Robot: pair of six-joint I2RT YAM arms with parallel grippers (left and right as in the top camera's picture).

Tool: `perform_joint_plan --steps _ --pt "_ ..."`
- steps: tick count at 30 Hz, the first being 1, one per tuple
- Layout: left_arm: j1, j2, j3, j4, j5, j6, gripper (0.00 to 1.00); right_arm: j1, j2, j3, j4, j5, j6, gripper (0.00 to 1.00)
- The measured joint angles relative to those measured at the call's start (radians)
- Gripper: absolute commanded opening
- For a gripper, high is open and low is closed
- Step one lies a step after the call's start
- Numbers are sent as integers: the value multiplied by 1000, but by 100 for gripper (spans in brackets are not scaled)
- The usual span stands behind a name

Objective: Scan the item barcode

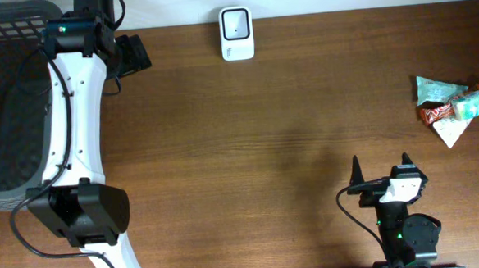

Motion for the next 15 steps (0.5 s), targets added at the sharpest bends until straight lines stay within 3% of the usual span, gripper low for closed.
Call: perform_joint_plan --steps 8,15 --pt "0 0 0 0 0 0 99 0 0 0 0 15 49 99" --pt "0 0 0 0 0 0 99 0 0 0 0 14 -3 99"
